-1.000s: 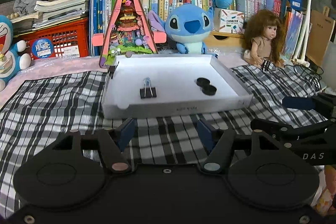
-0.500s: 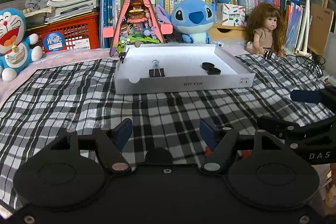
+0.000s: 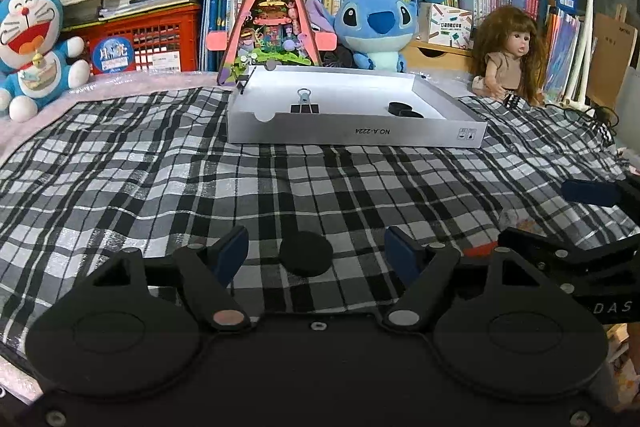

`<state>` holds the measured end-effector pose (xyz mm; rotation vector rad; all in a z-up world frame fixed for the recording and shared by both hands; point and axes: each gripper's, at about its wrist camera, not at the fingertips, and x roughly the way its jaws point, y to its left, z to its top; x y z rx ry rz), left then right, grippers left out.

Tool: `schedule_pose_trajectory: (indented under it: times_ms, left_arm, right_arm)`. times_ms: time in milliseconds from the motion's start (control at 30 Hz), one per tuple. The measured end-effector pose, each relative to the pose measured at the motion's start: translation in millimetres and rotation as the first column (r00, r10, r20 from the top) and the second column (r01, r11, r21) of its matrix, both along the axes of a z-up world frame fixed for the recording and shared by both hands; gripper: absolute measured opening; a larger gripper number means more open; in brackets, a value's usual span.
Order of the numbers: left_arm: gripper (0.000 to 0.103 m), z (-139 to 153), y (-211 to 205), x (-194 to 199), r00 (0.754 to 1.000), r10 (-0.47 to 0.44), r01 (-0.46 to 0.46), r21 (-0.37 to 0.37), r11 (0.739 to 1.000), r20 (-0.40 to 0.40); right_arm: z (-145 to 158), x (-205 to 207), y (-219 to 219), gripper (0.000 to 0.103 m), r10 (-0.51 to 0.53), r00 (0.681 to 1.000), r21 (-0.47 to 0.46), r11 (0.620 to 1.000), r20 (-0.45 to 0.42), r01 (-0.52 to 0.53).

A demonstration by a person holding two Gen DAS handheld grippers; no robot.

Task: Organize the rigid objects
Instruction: 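Lift both tools out of the box and move back over the cloth, then lower the left tool onto a black round cap while the right tool lowers onto the small blue-based figure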

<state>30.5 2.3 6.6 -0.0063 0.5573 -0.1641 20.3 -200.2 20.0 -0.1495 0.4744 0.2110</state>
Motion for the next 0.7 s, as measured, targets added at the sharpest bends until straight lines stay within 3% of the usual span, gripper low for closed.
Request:
schedule_pose_trajectory:
  times_ms: [700]
  left_arm:
    - [0.073,-8.8,1.2,-10.3,1.000,0.017,-0.018,0.044,0.999,0.017]
  right_arm:
    - [-13.9,-7.8,-4.2,0.101,-0.029,0.999,0.009,1.000,-0.024,0.029]
